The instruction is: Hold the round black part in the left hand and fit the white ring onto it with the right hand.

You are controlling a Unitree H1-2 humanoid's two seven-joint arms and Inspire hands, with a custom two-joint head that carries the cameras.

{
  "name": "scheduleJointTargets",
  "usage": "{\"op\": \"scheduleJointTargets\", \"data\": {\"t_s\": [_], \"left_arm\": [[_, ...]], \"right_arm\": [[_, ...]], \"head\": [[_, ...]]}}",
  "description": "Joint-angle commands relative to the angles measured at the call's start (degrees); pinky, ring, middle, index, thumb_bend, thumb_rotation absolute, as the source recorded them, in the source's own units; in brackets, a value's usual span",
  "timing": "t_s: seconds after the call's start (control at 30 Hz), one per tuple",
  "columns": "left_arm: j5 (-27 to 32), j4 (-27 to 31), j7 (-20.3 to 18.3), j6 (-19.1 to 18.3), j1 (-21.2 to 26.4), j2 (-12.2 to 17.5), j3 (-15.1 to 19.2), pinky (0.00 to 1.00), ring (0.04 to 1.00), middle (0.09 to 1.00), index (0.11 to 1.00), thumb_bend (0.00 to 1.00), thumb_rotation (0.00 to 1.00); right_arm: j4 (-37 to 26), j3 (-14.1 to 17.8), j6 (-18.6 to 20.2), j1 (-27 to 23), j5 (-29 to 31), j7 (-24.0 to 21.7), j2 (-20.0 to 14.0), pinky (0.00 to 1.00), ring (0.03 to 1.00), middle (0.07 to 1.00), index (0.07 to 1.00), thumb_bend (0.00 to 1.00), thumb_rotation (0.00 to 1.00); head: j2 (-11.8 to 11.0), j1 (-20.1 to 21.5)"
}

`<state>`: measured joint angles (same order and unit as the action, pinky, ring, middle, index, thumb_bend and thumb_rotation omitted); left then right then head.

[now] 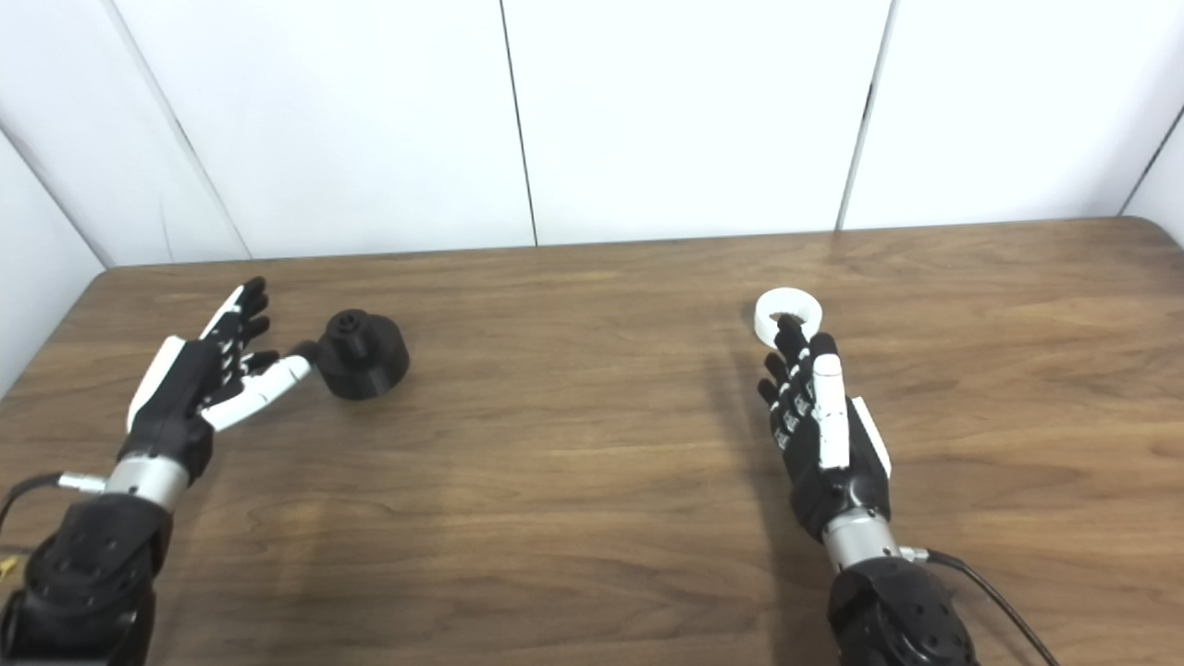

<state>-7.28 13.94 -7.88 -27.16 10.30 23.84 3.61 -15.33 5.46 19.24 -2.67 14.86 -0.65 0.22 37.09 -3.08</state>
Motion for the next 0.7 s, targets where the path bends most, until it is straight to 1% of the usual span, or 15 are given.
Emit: {"op": "scheduleJointTargets", "data": {"t_s": [0.0,0.07,0.1,0.13,0.27,0.3,0.37,0.43,0.6,0.67], "left_arm": [[-3.4,-1.16,-2.06,0.27,4.51,3.54,-0.2,0.94,1.0,1.0,1.0,0.83,0.33],[-4.58,-2.82,-3.71,0.26,6.04,4.43,-0.6,0.96,1.0,1.0,1.0,0.85,0.32],[-5.13,-3.73,-4.5,0.26,6.84,4.83,-0.8,0.98,1.0,1.0,1.0,0.89,0.29],[-5.81,-4.55,-5.47,0.25,7.58,5.01,-0.8,0.99,1.0,1.0,1.0,0.91,0.28],[-9.15,-6.99,-9.39,0.24,9.7,5.3,-0.81,1.0,1.0,1.0,0.996,0.98,0.28],[-9.59,-7.32,-10.26,0.24,10.0,5.22,-0.64,1.0,1.0,1.0,0.998,0.99,0.27],[-11.42,-7.96,-11.56,0.24,10.61,5.92,-1.64,1.0,1.0,1.0,0.999,1.0,0.29],[-12.75,-8.19,-12.38,0.25,10.9,6.55,-2.53,1.0,1.0,1.0,0.998,1.0,0.3],[-13.4,-8.73,-12.31,1.37,10.86,8.42,-4.76,1.0,1.0,1.0,0.997,1.0,0.31],[-13.95,-8.98,-12.07,1.89,10.85,9.05,-5.54,1.0,1.0,1.0,0.995,1.0,0.3]], "right_arm": [[-0.91,0.05,-2.3,-2.03,0.6,-0.56,0.21,1.0,1.0,0.997,0.953,0.52,1.0],[-0.97,0.09,-2.27,-1.97,0.64,-0.63,0.13,1.0,1.0,0.997,0.954,0.52,1.0],[-1.02,0.09,-2.23,-1.95,0.6,-0.65,0.09,1.0,1.0,0.997,0.953,0.53,1.0],[-1.07,0.11,-2.21,-1.93,0.56,-0.65,0.04,1.0,1.0,0.997,0.952,0.53,1.0],[-1.12,0.13,-2.21,-1.99,0.05,-0.42,-0.17,1.0,1.0,0.994,0.947,0.53,1.0],[-1.1,0.13,-2.2,-2.03,-0.13,-0.33,-0.22,1.0,1.0,0.991,0.945,0.53,1.0],[-1.03,0.14,-2.35,-2.2,-0.69,-0.09,-0.35,1.0,1.0,0.985,0.941,0.53,1.0],[-0.93,0.2,-2.45,-2.32,-0.9,-0.03,-0.46,1.0,1.0,0.982,0.938,0.54,1.0],[-0.83,0.28,-2.33,-2.57,-0.65,-0.27,-0.93,1.0,1.0,0.983,0.94,0.55,1.0],[-0.85,0.24,-2.32,-2.61,-0.67,-0.24,-0.98,1.0,1.0,0.982,0.94,0.55,1.0]], "head": [[-0.08,-0.04],[-0.12,-0.02],[-0.17,0.1],[-0.17,0.13],[-0.32,0.23],[-0.3,0.21],[-0.38,0.15],[-0.49,0.19],[-0.53,0.12],[-0.46,0.15]]}}
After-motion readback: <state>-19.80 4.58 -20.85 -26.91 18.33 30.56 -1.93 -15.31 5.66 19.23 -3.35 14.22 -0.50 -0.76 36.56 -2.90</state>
